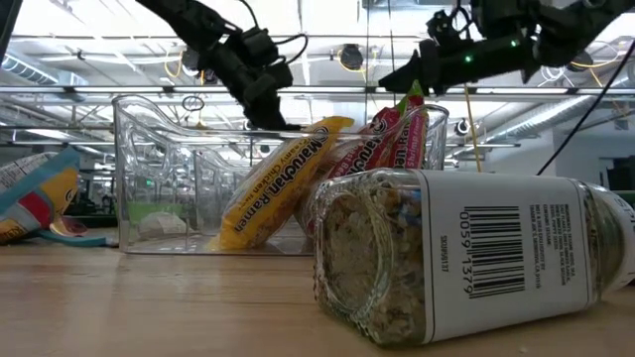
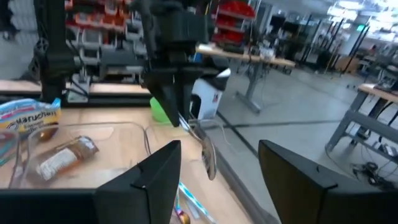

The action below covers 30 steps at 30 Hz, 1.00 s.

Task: Pick & Place Food Item
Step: Put the white patterned spoon into the top transparent bin

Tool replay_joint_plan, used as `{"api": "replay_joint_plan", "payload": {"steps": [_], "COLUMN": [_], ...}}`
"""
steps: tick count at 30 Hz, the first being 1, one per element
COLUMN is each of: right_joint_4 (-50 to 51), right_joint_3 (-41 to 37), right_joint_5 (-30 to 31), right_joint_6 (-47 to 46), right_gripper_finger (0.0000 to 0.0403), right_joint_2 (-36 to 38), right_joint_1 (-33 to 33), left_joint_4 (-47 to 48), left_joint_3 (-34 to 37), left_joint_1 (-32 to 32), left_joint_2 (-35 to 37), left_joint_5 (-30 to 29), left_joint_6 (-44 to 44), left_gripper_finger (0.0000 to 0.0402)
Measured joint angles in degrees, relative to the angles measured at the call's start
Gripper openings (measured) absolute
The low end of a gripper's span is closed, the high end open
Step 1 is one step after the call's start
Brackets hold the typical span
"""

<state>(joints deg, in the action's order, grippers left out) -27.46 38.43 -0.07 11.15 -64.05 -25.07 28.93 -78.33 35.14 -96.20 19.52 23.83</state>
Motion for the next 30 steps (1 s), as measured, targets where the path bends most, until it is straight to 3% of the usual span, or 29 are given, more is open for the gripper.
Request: {"api": "replay_joint_plan", "payload": {"steps": [12, 30], "right_joint_4": [-15.09, -17.75], "right_joint_3": [-9.19, -10.82], "right_joint_5": [0.02, -0.01], "right_joint_6": [-6.42, -8.95], "right_gripper_finger": [0.0201, 0.0196], "right_joint_2": [-0.07, -0.09], "right_joint_1": [0.18, 0.21], "left_joint_4": [-6.74, -12.11], "left_joint_3": [2.37, 2.37], "left_joint_1": [2.72, 2.65], "left_joint_2": [-0.45, -10.34], "left_joint_5": [0.0, -0.54], "left_joint_6": [-1.65, -5.74], "left_gripper_finger": [0.0028, 0.0028]}}
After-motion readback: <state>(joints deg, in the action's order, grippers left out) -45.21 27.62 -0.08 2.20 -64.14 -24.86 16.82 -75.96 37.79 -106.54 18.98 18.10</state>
